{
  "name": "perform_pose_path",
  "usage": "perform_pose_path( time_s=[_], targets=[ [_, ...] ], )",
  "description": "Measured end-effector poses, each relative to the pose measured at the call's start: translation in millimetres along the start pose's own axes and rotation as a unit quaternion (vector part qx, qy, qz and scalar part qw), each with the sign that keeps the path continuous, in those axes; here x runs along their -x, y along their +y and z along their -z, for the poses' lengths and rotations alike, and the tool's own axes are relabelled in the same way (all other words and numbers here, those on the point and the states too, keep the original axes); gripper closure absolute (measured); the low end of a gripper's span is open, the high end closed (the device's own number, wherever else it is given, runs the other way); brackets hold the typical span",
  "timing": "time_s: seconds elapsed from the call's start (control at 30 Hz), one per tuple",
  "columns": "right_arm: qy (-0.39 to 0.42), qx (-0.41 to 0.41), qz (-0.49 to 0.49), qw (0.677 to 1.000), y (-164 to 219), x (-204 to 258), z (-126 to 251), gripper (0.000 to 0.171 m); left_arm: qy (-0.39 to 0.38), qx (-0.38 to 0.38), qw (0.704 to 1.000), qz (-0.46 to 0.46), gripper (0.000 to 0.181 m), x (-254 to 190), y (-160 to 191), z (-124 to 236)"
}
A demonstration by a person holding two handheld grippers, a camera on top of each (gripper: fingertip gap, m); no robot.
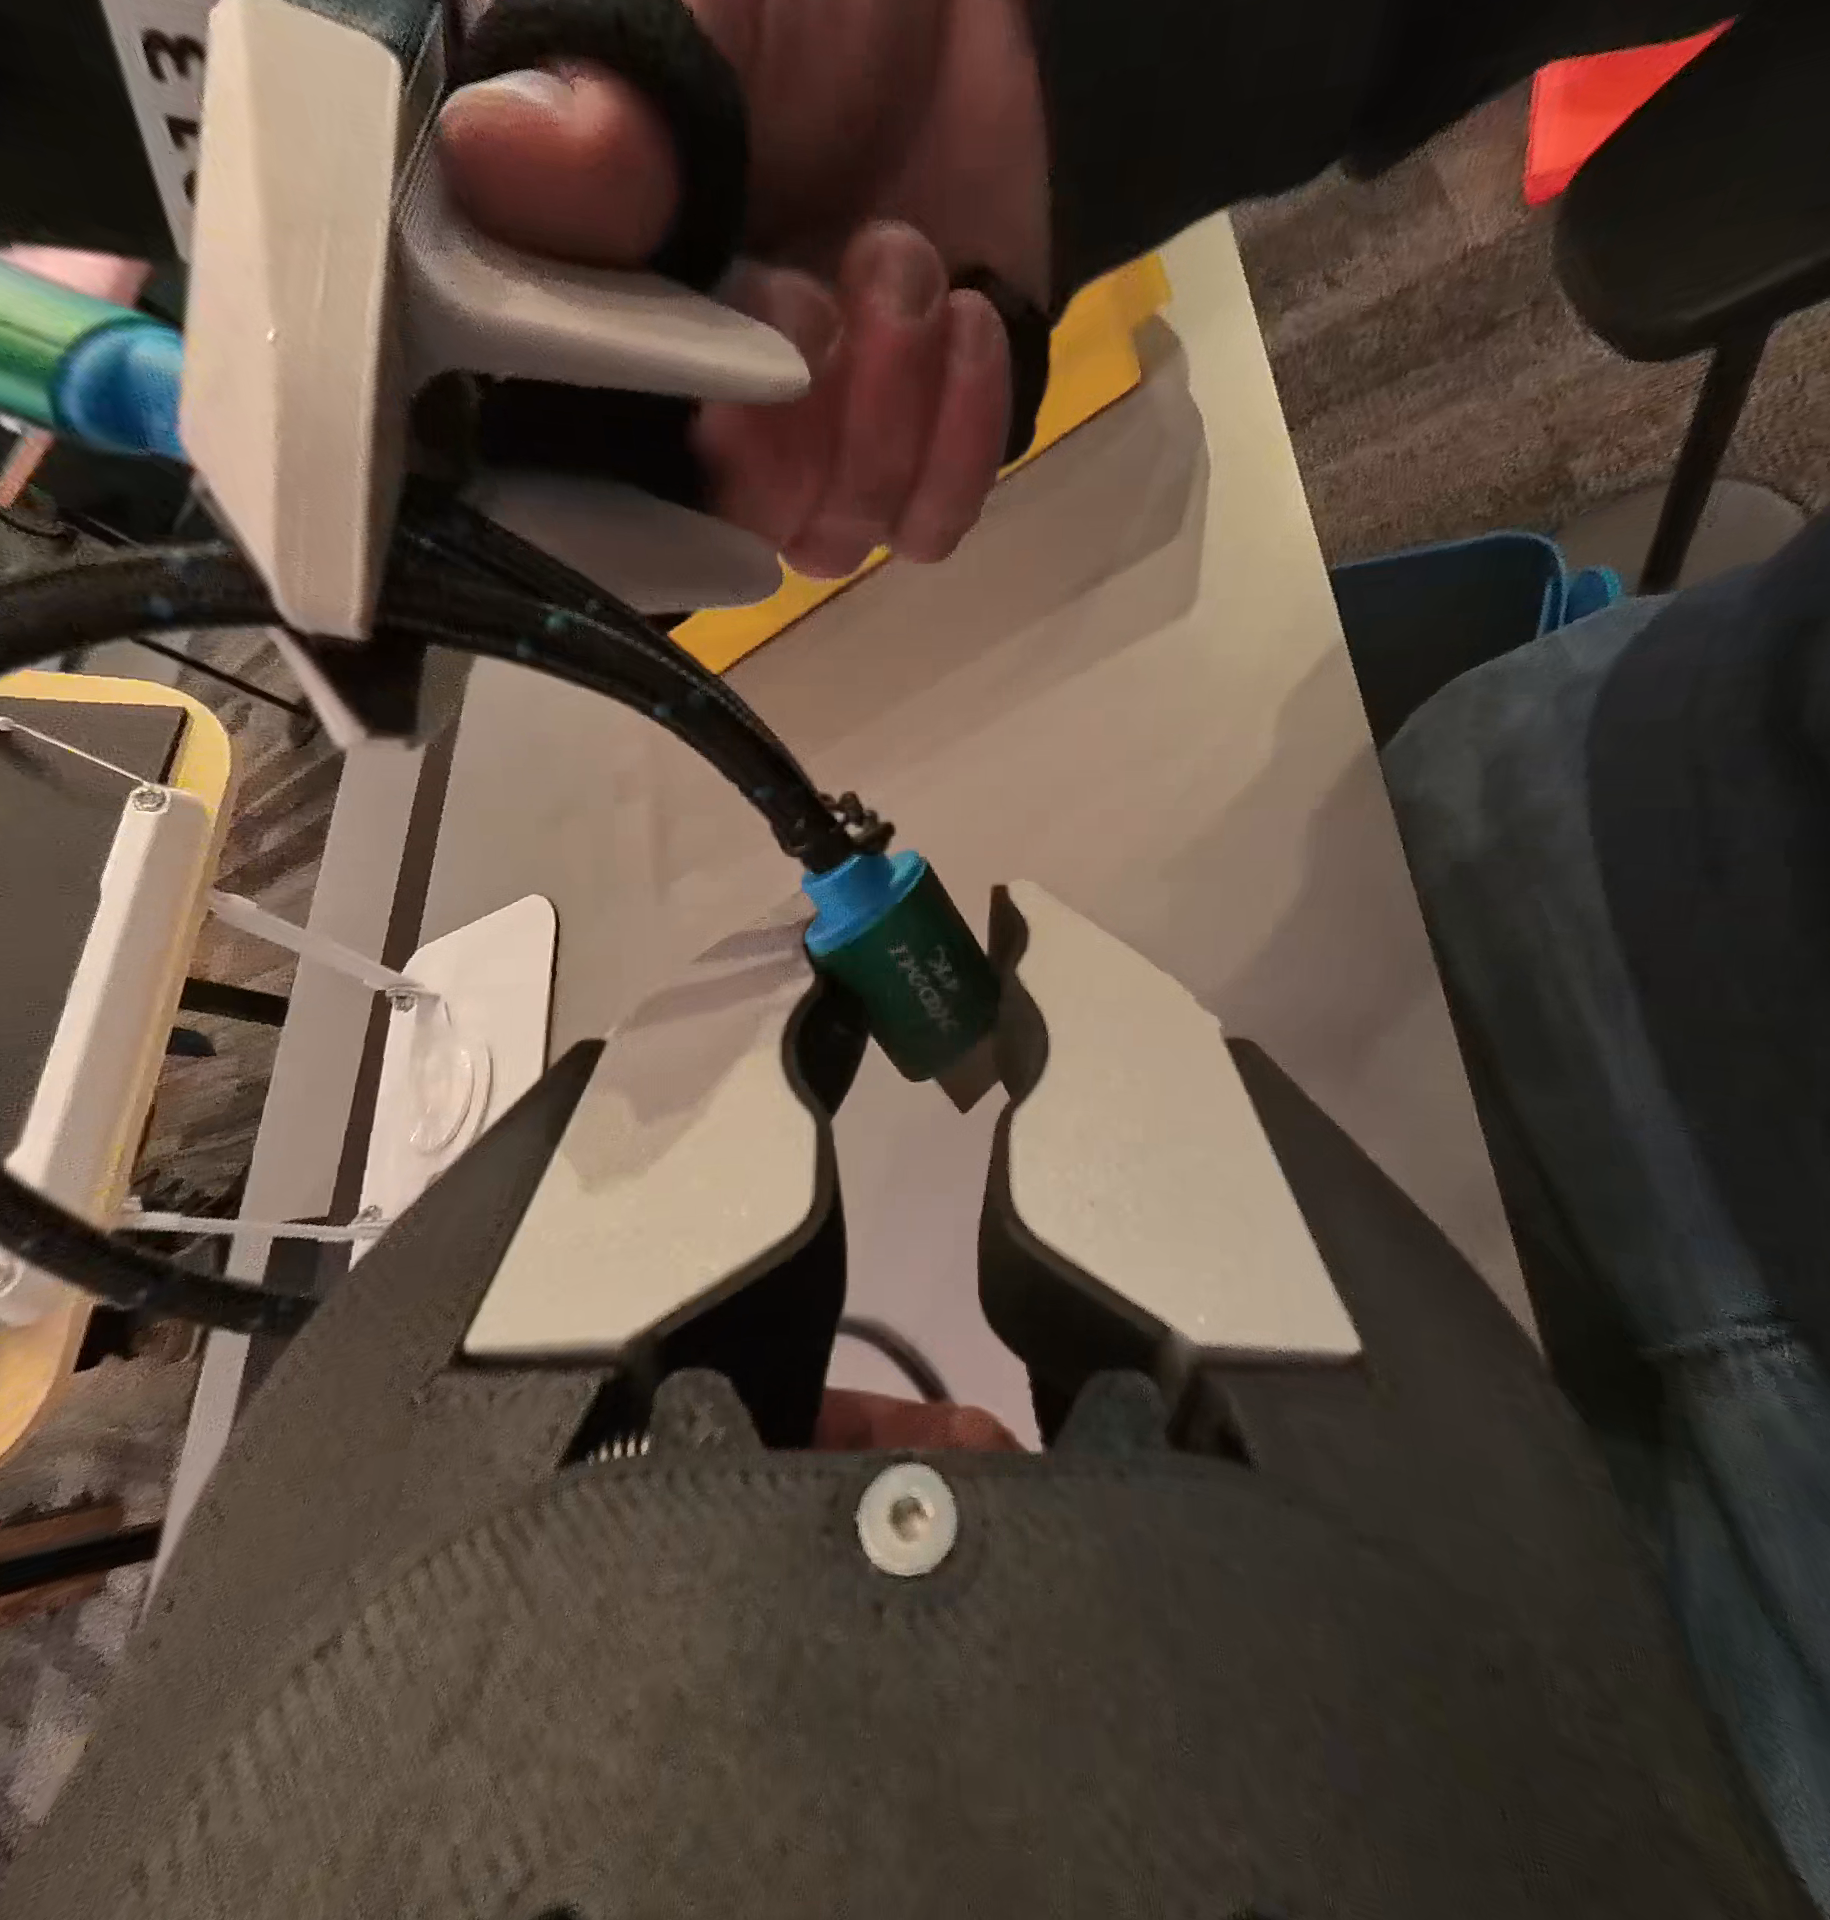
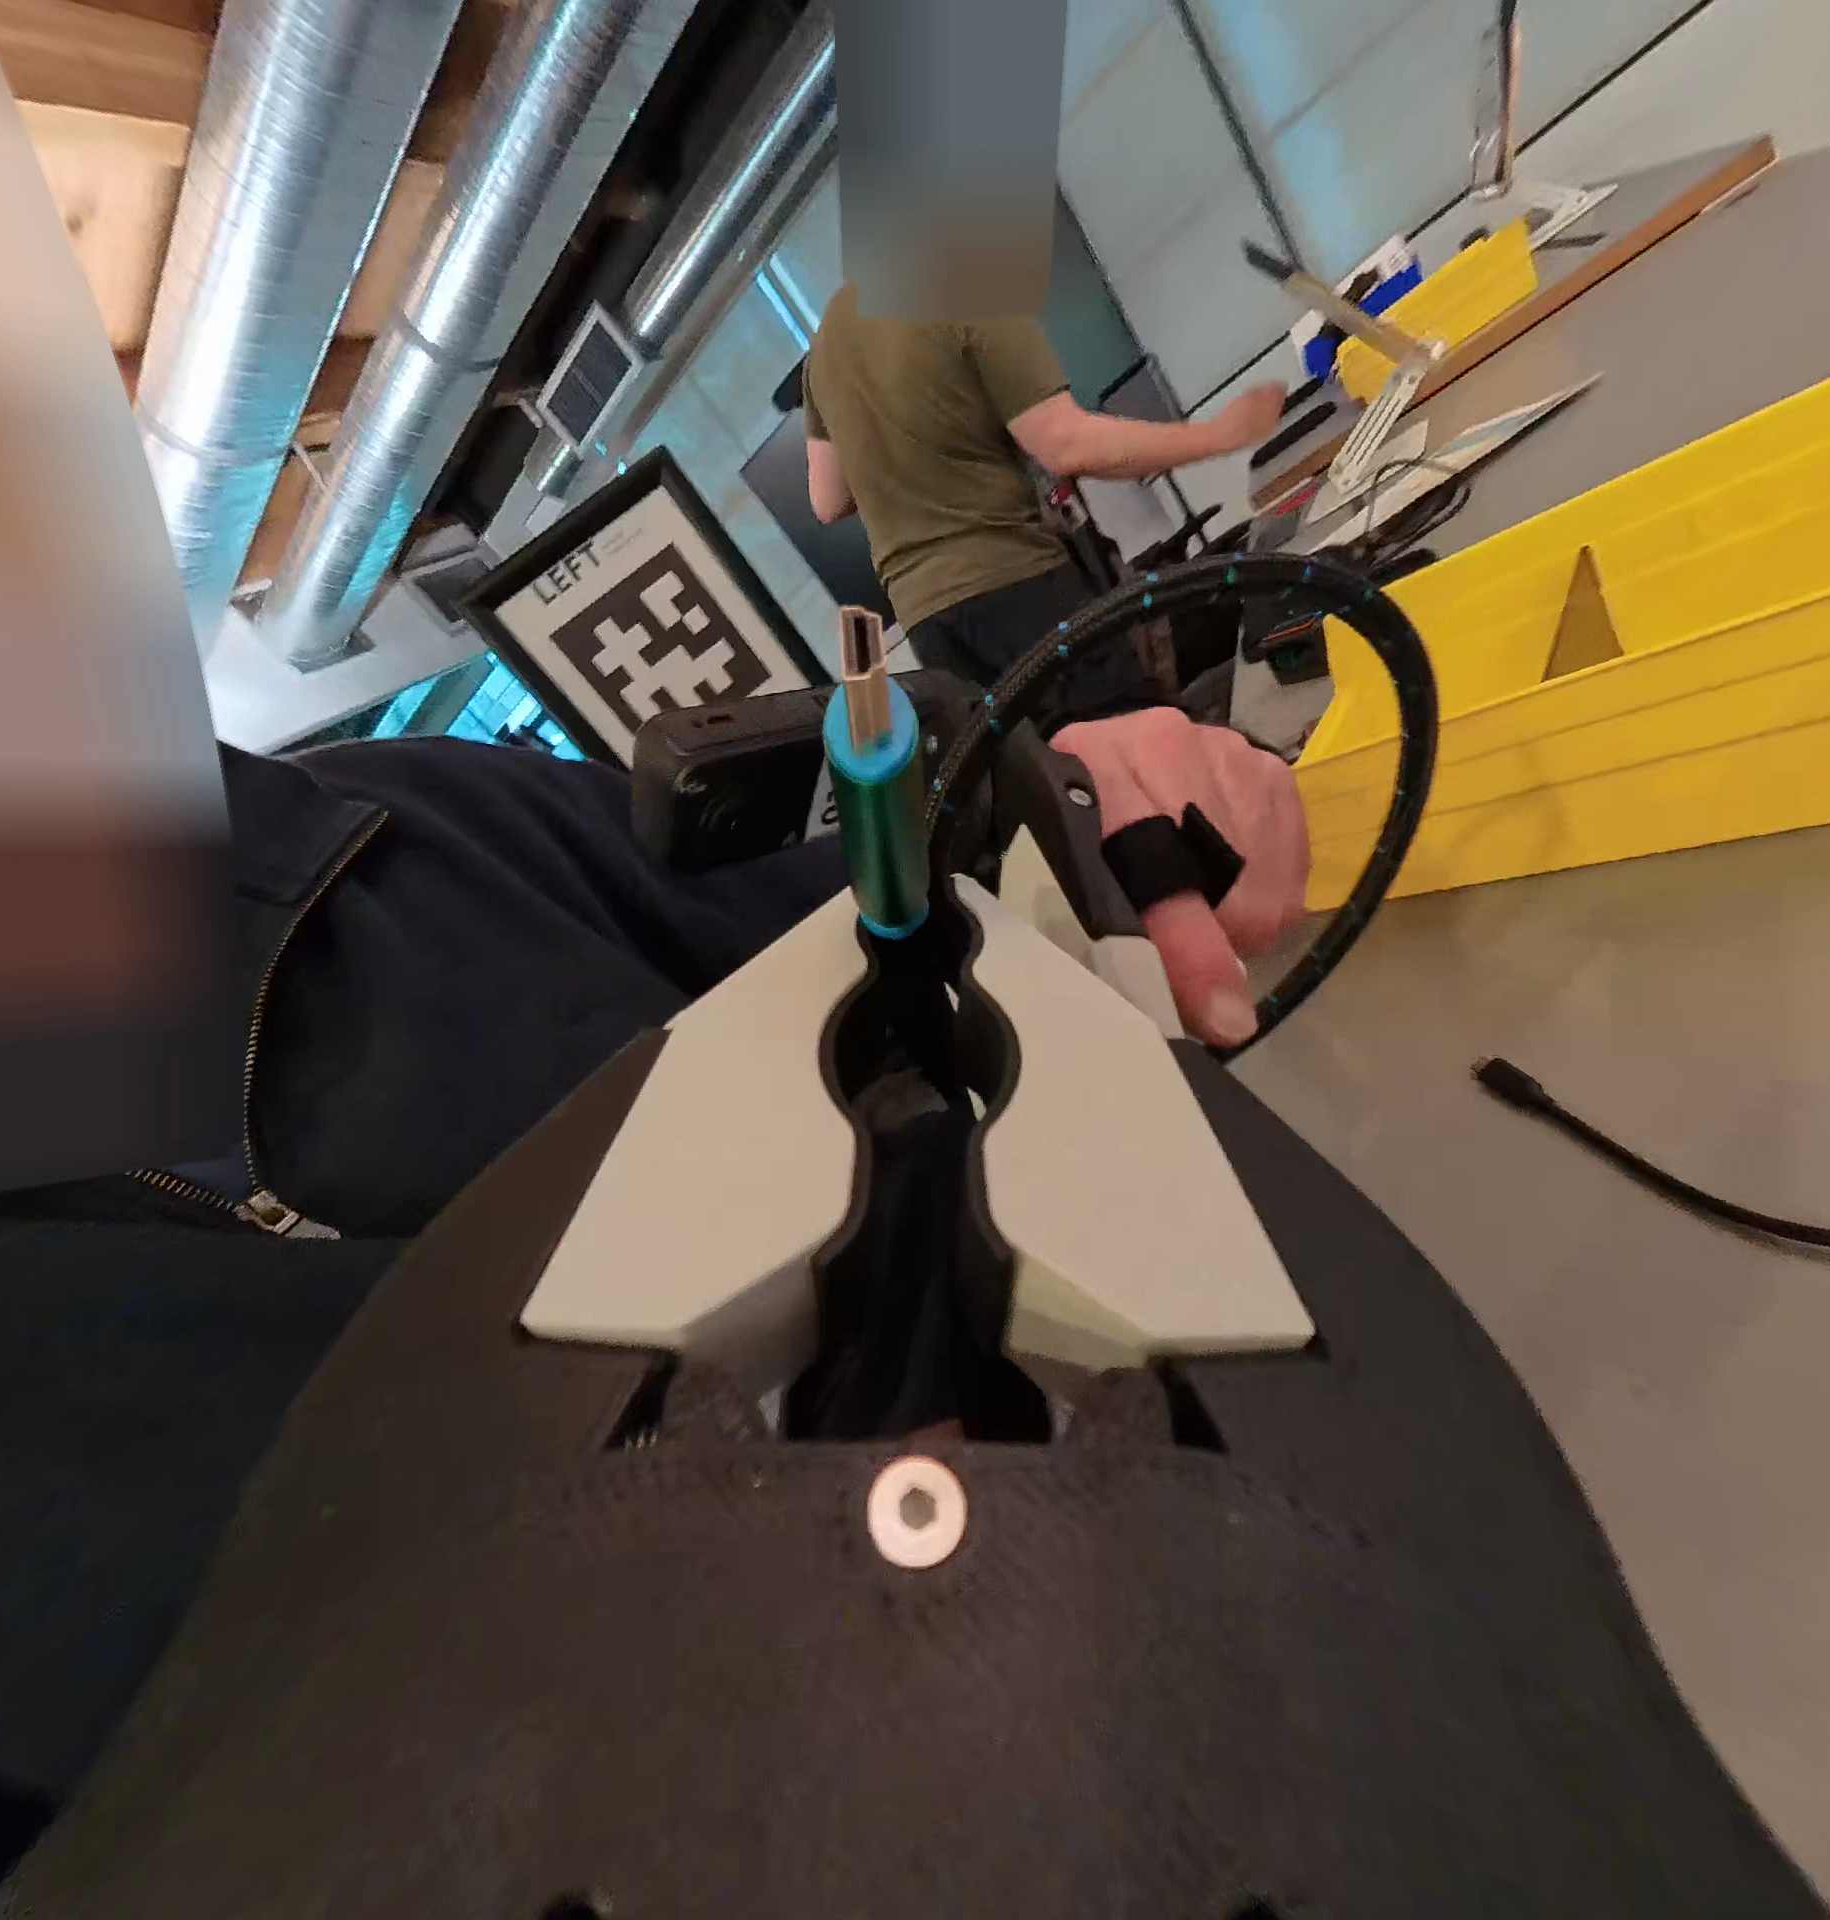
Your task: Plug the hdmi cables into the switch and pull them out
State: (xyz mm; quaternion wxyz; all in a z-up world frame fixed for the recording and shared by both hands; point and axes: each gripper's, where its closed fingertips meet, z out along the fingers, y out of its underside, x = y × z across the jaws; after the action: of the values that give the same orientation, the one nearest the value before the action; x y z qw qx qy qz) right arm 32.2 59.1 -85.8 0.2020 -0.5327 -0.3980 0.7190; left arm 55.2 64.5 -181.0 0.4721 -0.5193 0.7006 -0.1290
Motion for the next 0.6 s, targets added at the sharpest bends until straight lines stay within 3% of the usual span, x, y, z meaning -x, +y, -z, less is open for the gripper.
perform_pose_path(
  time_s=[0.13,0.27,0.33,0.43,0.6],
  targets=[
    [-0.005,0.019,-0.007,1.0,0.4,-1.1,-4.4,0.166,-0.011,-0.028,0.999,0.009,0.157,-0.1,-3.1,-6.3],
    [0.024,-0.011,-0.011,1.0,-11.9,-15.3,1.2,0.166,-0.044,-0.029,0.998,0.045,0.159,12.0,-0.2,-9.6],
    [0.066,-0.028,-0.006,0.997,-18.1,-29.3,6.2,0.16,-0.055,-0.034,0.994,0.089,0.161,19.2,3.3,-11.8],
    [0.145,-0.051,0.006,0.988,-27.6,-52.4,17.2,0.132,-0.08,-0.05,0.985,0.146,0.161,32.4,5.9,-11.4],
    [0.253,-0.047,0.063,0.964,-28.7,-63.6,36.7,0.13,-0.149,-0.049,0.969,0.192,0.162,58.1,16.1,-3.2]
  ],
)
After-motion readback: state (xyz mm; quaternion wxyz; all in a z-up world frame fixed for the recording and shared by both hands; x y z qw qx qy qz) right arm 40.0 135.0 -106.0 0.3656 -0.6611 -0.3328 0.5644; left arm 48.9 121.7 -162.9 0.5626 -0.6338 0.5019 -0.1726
